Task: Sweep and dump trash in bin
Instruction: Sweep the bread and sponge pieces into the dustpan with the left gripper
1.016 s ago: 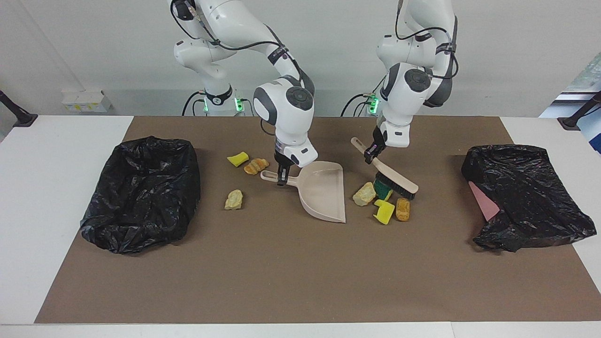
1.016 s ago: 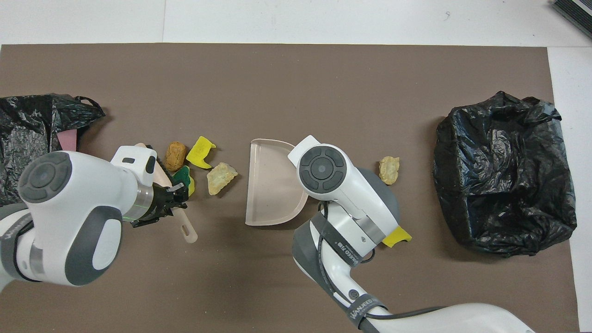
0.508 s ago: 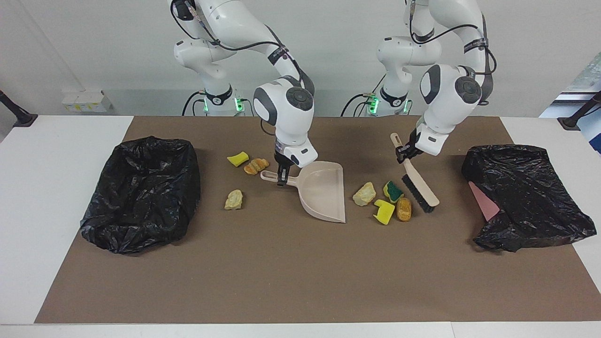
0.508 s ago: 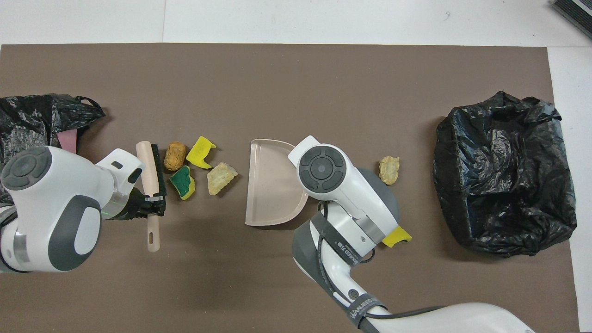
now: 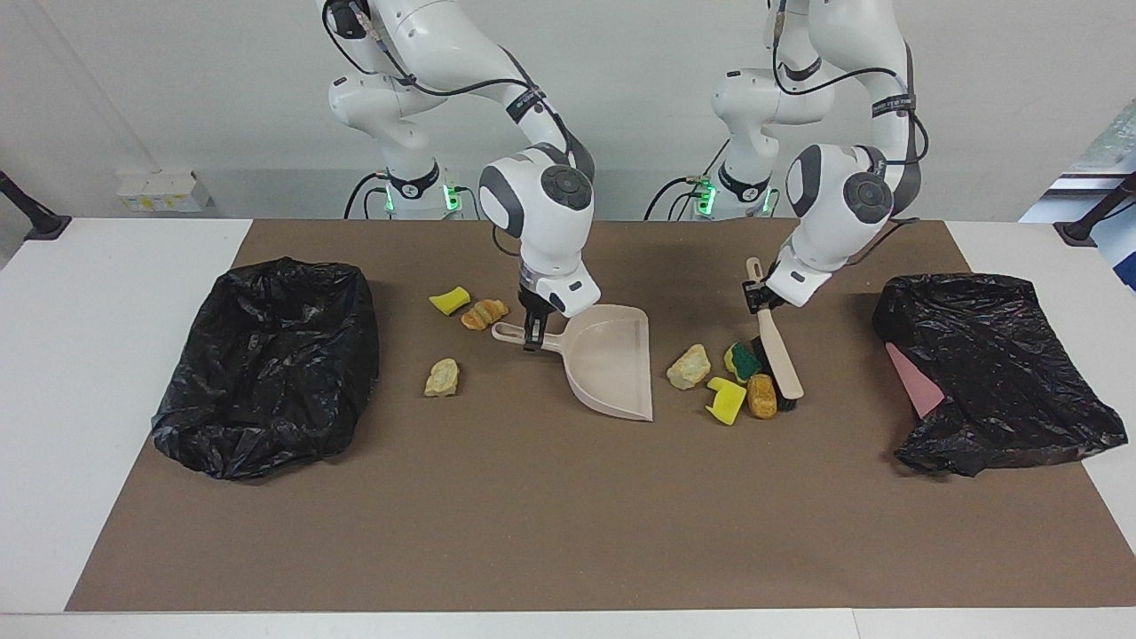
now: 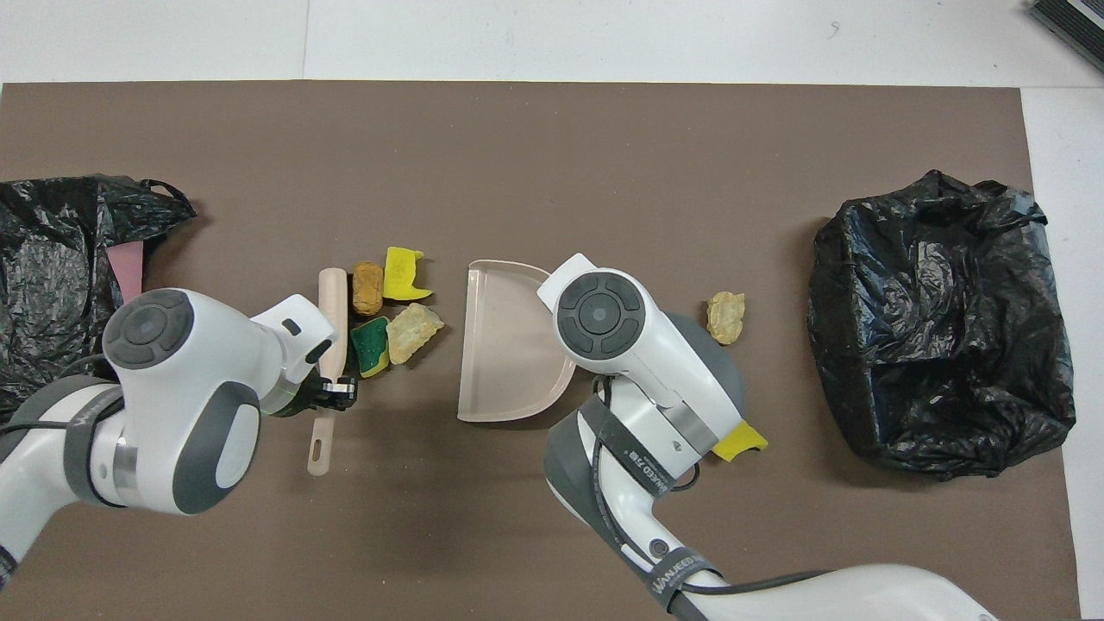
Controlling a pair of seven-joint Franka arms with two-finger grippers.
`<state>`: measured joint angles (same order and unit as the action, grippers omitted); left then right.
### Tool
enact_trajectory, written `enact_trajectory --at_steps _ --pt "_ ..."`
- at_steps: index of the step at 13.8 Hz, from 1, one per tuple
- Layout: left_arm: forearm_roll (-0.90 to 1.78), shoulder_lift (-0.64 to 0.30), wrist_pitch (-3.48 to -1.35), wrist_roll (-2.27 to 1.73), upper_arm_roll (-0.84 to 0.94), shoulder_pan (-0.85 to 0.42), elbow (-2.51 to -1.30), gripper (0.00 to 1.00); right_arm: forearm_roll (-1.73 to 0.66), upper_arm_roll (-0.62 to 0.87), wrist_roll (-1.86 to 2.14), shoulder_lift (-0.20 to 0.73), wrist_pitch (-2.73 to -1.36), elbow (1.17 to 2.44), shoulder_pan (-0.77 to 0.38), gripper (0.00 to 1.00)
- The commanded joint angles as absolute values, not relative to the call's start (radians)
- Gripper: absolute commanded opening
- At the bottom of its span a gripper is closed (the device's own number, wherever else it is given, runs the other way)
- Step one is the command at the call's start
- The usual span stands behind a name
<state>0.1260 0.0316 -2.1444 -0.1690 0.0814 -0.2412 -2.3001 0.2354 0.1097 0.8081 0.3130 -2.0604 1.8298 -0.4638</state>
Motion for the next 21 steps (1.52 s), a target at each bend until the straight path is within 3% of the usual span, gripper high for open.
enact_trajectory --at_steps 1,3,6,10,15,21 --pt "0.136 0.035 -2.201 -0.189 0.075 -0.351 -2.307 0.00 0.245 0.120 0.821 0.318 -2.037 1.822 -0.453 0.00" --pt "0.167 -0.009 -2.267 -0.270 0.074 -0.478 -2.293 0.00 0.247 0.120 0.821 0.314 -2.036 1.827 -0.453 0.00" --pt "0.175 -0.021 -2.273 -0.334 0.077 -0.566 -2.244 0.00 0.245 0.120 0.821 0.314 -2.028 1.827 -0.449 0.00" --pt "0.175 -0.009 -2.235 -0.348 0.071 -0.549 -2.212 0.00 0.247 0.118 0.830 0.316 -2.028 1.827 -0.442 0.00" --pt "0.172 0.017 -2.119 -0.364 0.061 -0.428 -2.160 0.00 0.255 0.118 0.833 0.316 -2.028 1.828 -0.439 0.00" --pt "0.167 0.107 -2.080 -0.469 0.069 -0.442 -2.285 0.00 0.256 0.118 0.831 0.316 -2.039 1.835 -0.425 0.00"
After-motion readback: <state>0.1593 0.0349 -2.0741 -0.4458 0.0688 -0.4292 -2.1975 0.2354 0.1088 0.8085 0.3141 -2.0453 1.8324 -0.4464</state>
